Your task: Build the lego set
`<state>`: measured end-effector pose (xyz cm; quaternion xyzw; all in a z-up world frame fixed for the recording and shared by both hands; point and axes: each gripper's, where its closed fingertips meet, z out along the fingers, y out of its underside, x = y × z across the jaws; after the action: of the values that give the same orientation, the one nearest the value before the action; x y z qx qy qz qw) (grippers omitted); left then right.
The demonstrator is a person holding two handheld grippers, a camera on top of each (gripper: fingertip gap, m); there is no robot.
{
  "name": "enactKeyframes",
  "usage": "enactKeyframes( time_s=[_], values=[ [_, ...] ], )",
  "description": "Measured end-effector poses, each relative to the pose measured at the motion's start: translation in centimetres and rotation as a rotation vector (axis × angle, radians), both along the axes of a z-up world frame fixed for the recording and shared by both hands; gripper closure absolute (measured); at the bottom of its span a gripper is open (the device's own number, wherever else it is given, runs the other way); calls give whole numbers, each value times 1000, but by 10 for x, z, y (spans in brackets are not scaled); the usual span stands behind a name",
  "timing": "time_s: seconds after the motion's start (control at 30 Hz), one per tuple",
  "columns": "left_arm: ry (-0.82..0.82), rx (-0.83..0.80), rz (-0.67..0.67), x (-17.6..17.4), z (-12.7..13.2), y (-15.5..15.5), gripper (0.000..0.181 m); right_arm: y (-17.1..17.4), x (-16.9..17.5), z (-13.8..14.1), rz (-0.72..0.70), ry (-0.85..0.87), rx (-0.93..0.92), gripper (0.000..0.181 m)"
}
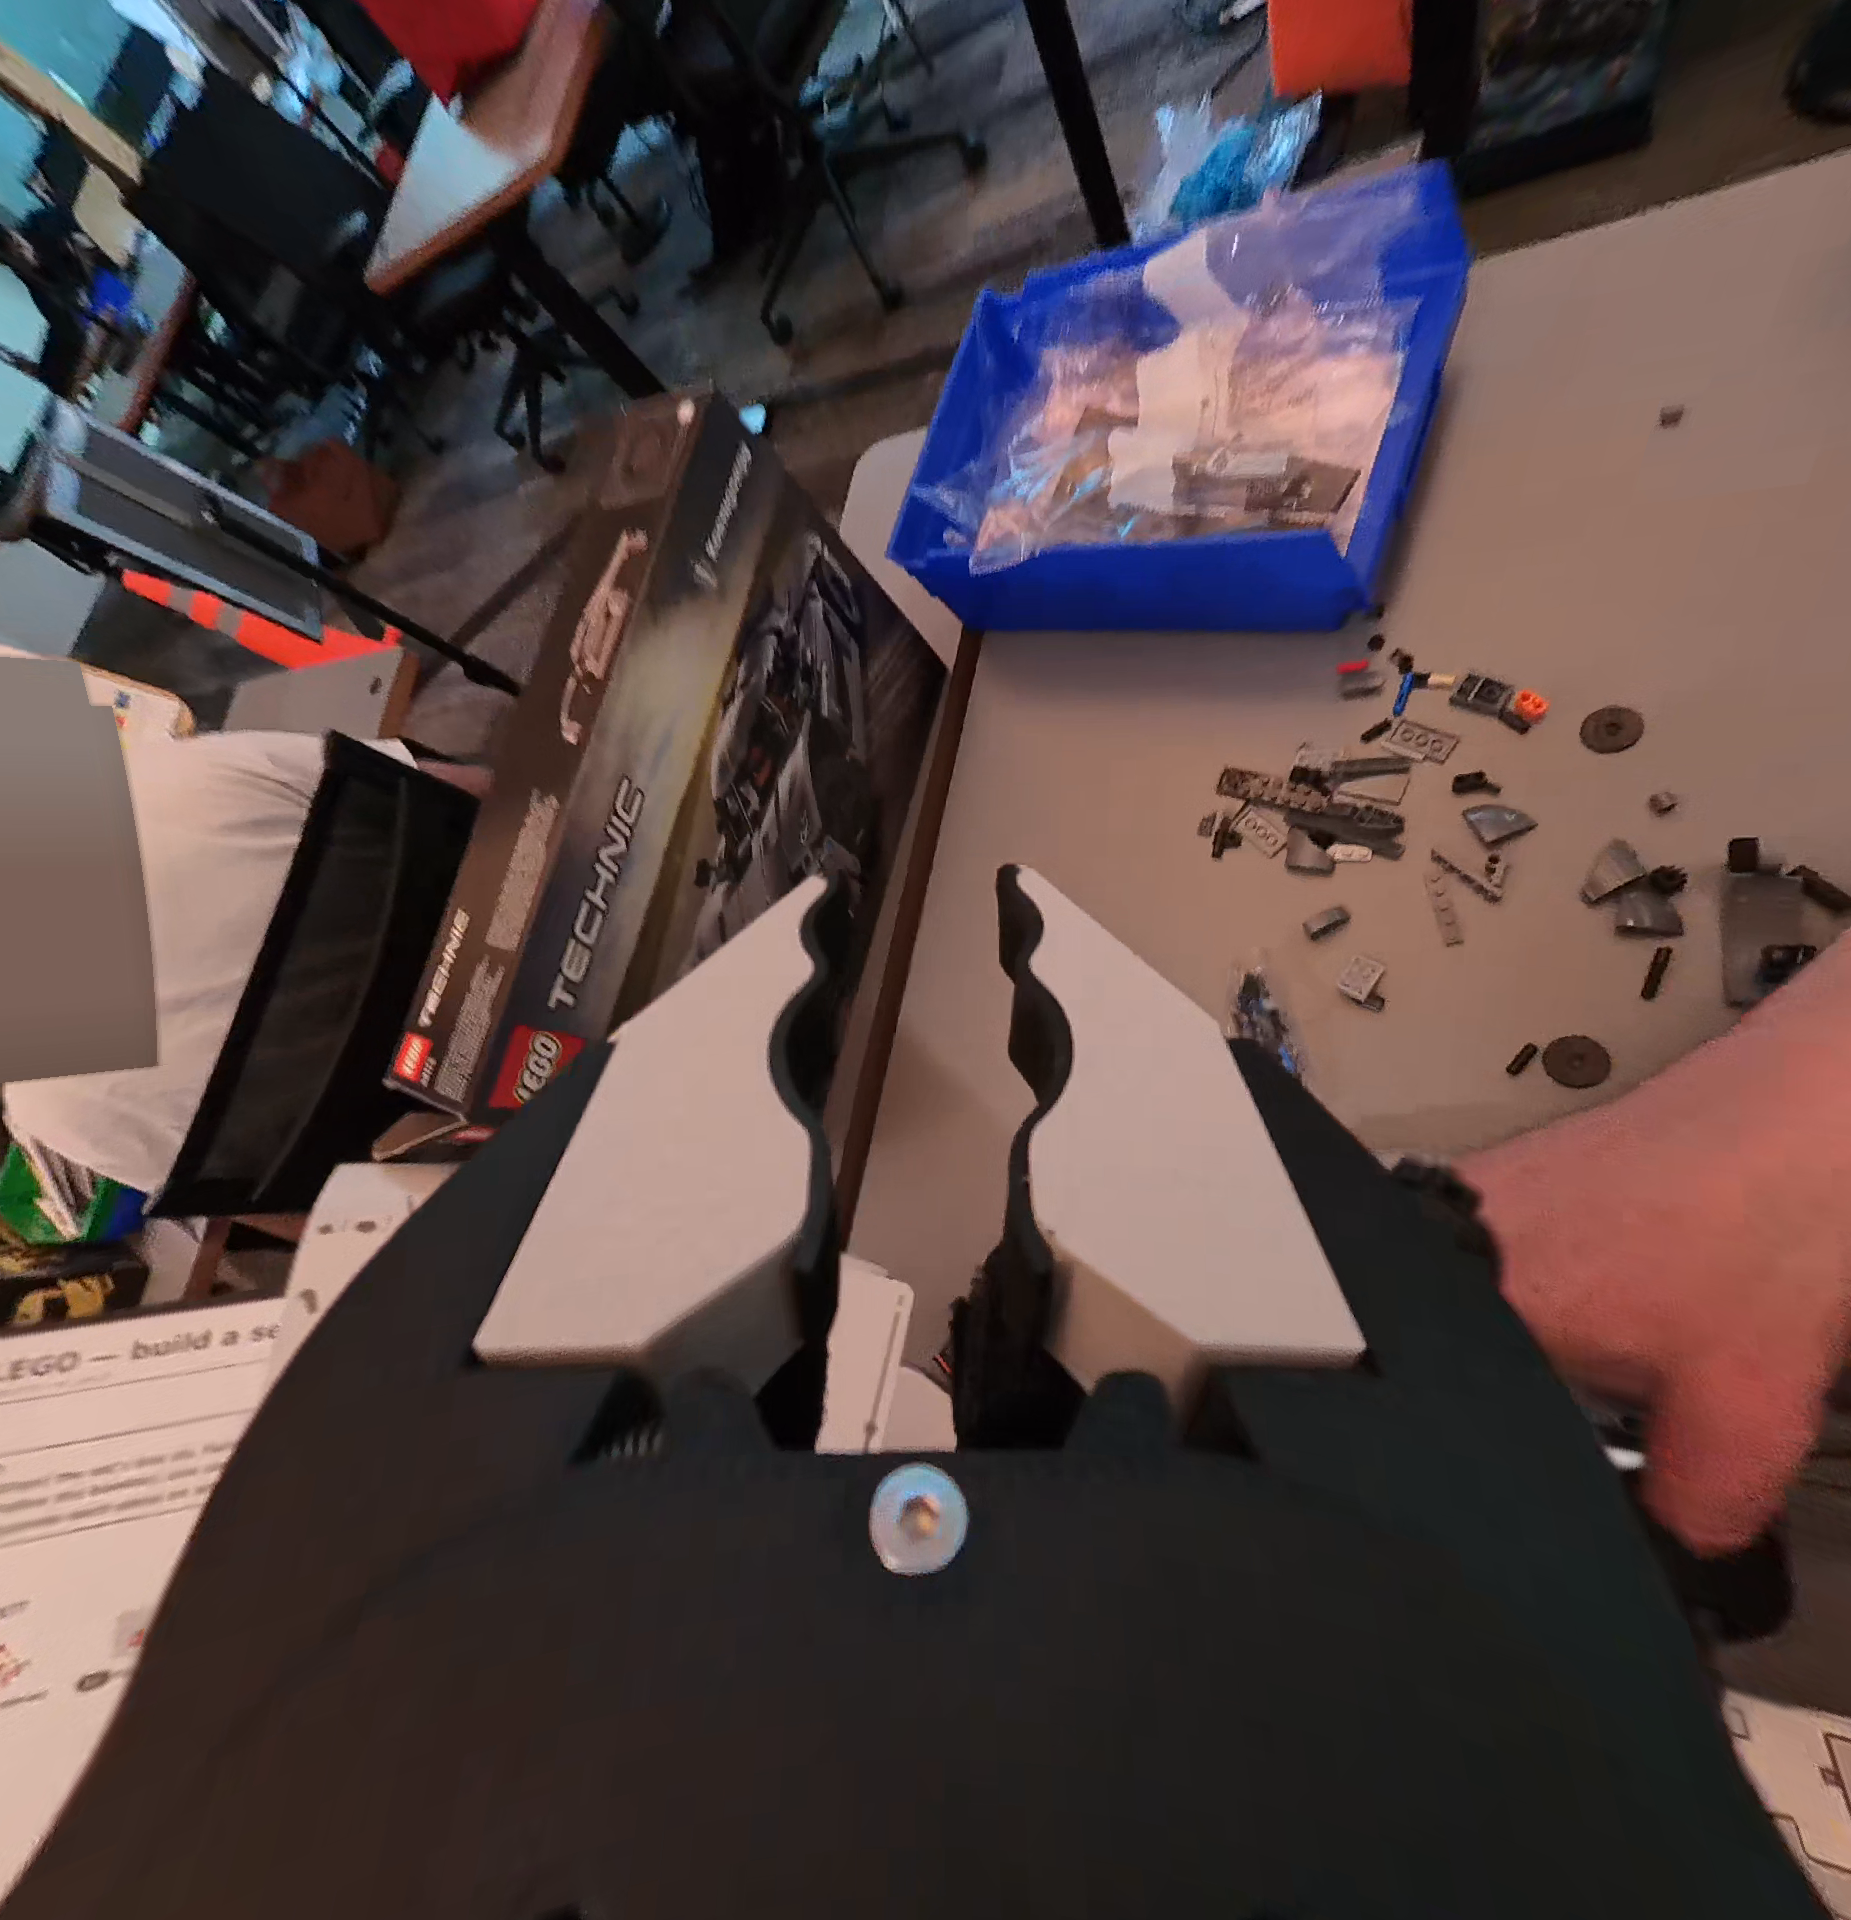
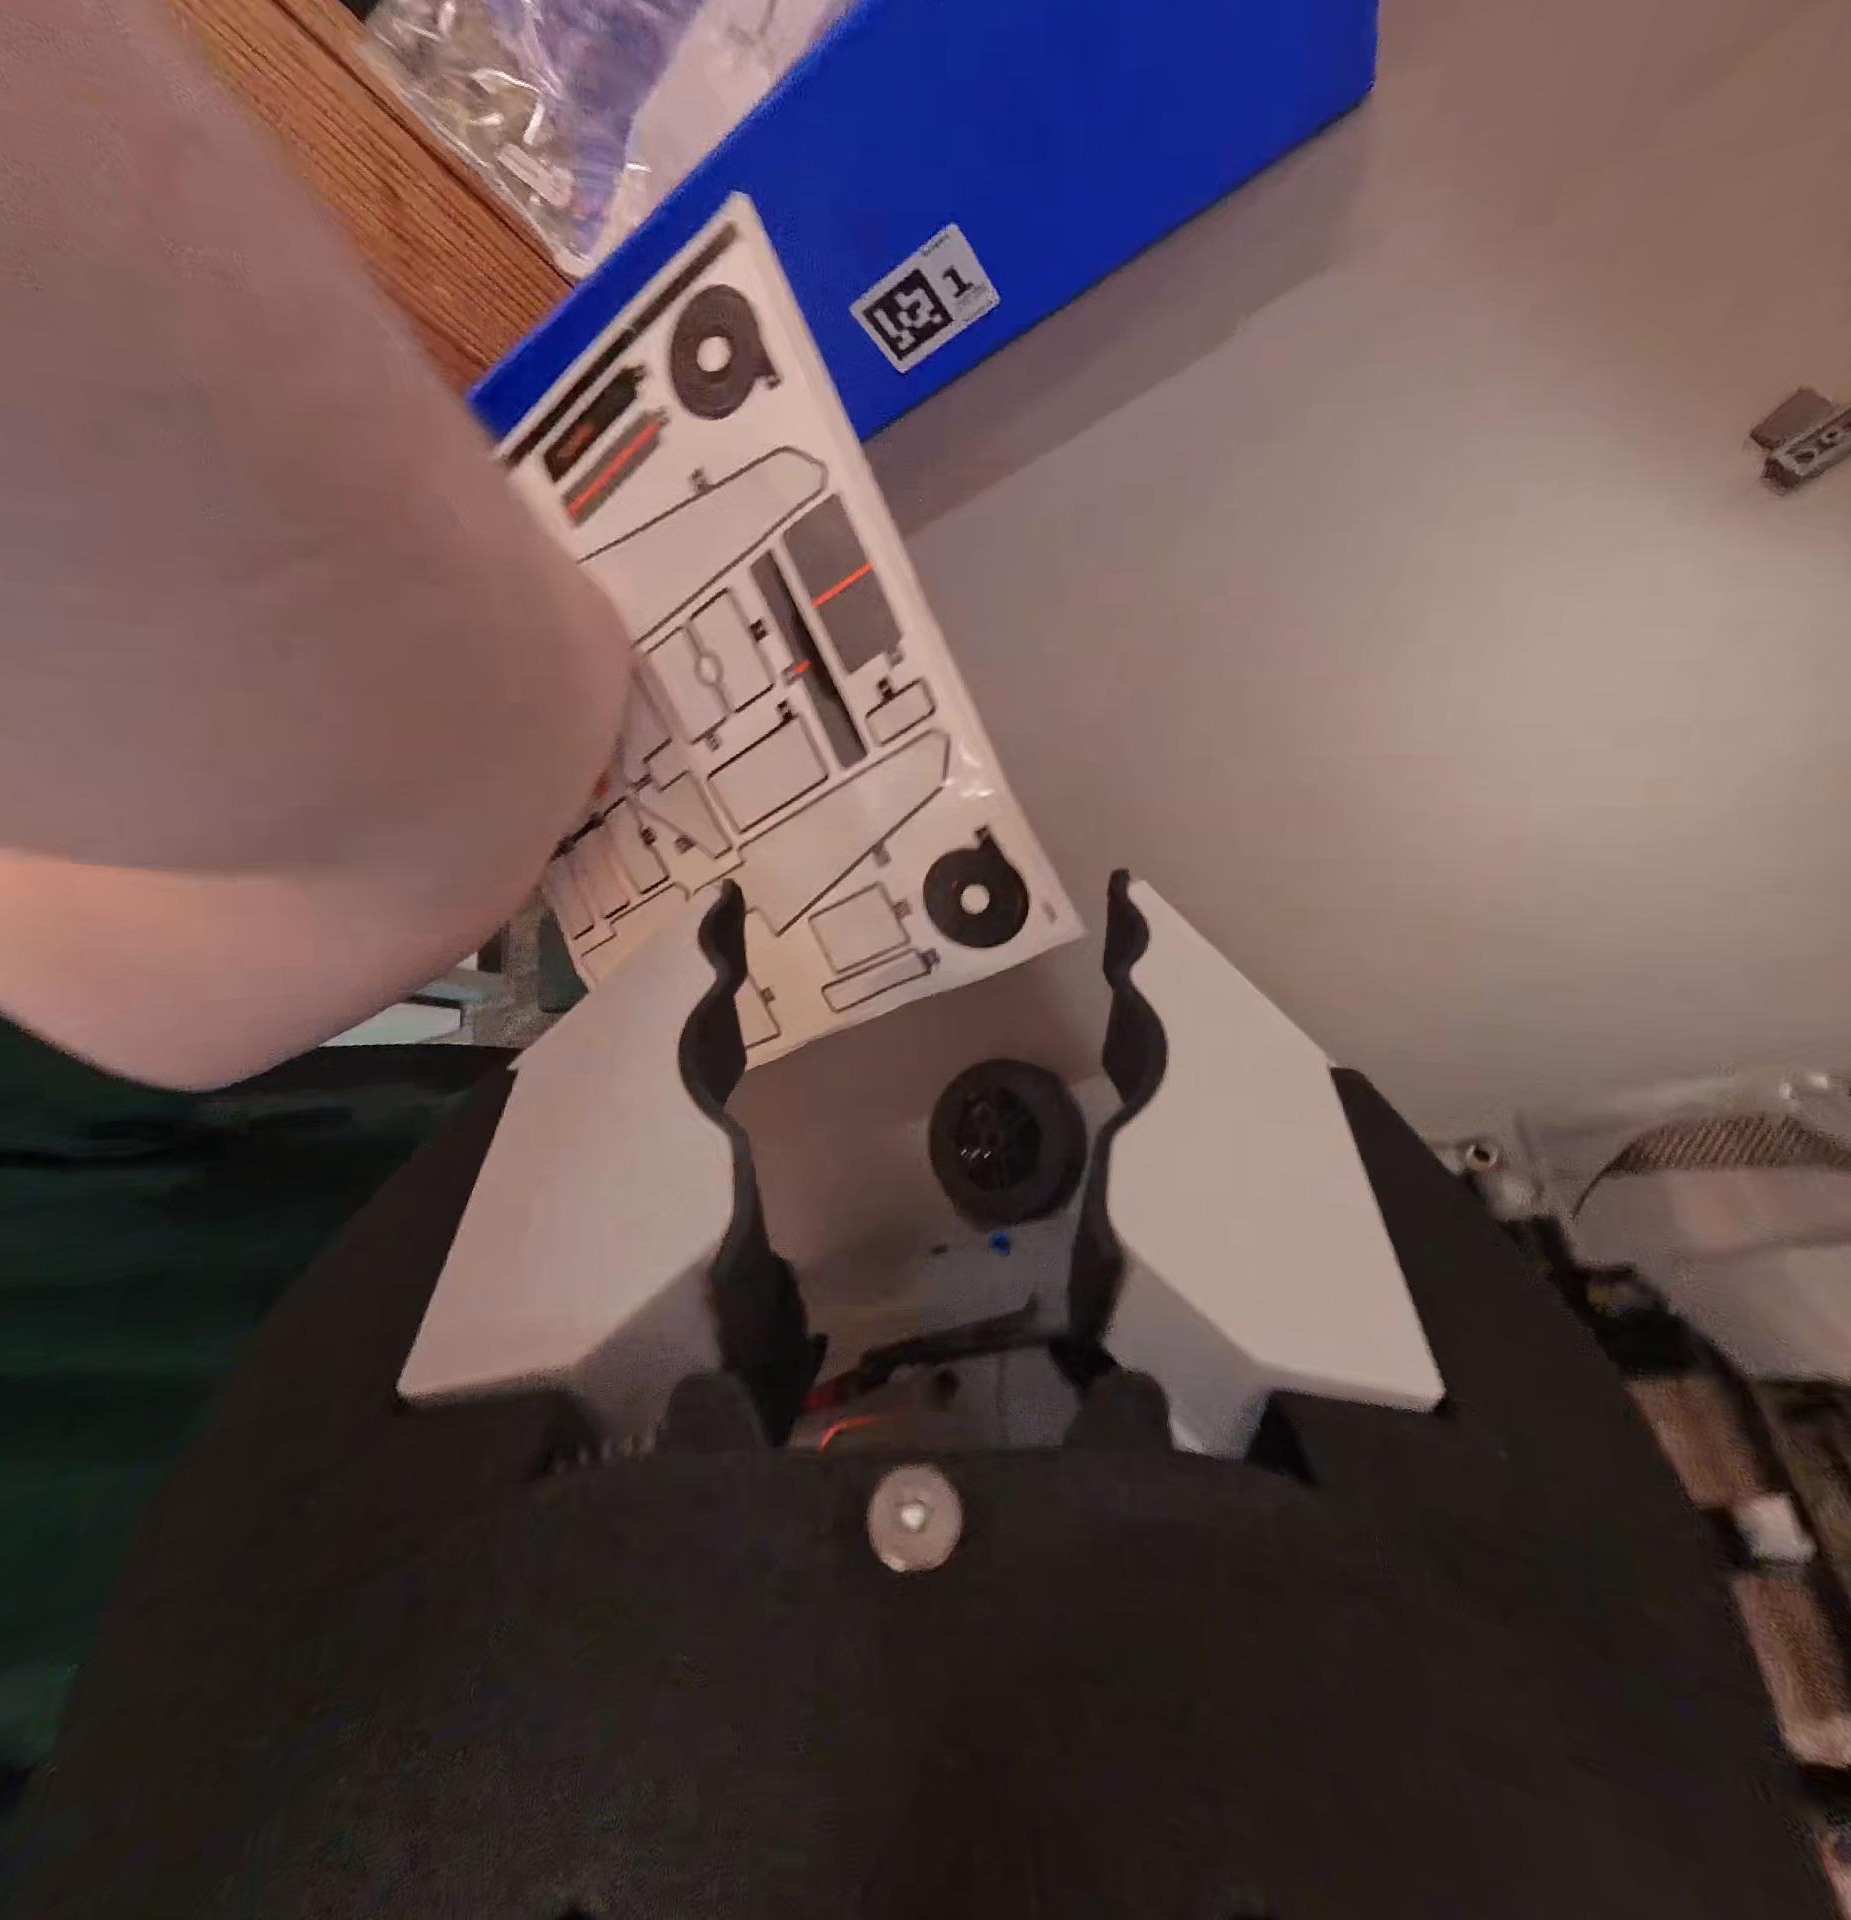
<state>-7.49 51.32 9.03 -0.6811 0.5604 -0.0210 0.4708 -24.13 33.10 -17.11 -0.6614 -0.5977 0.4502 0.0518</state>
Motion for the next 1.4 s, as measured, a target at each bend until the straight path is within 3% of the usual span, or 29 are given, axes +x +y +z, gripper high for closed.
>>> enactKeyframes(
  time_s=[0.2, 0.37, 0.6, 0.77, 0.87, 1.0, 1.17, 1.27, 1.4],
  values=[
    [-28, 83, -69, 11, 39, -32, 156, 3, -27, -18, 131, -71, 34, 106],
    [-61, 147, -130, 23, 63, -58, 158, -11, -30, -36, 251, -200, 183, 117],
    [124, 172, 54, -21, 34, -84, 150, 33, 13, 3, 142, -205, 426, 119],
    [162, 124, 185, -65, -24, -126, 146, 56, 81, 28, -57, -197, 485, 115],
    [152, 15, 226, -88, -82, -153, 145, 43, 128, 33, -134, -149, 418, 108],
    [58, -188, 212, -100, -171, -184, 139, 16, 181, 20, -185, -115, 415, 105],
    [5, -344, 205, -101, -264, -216, 126, -23, 205, -11, -214, -86, 367, 105],
    [48, -333, 231, -103, -294, -221, 126, -29, 207, -34, -248, -102, 373, 113],
    [78, -253, 212, -99, -306, -219, 120, -29, 205, -56, -306, -142, 342, 115]
  ],
)
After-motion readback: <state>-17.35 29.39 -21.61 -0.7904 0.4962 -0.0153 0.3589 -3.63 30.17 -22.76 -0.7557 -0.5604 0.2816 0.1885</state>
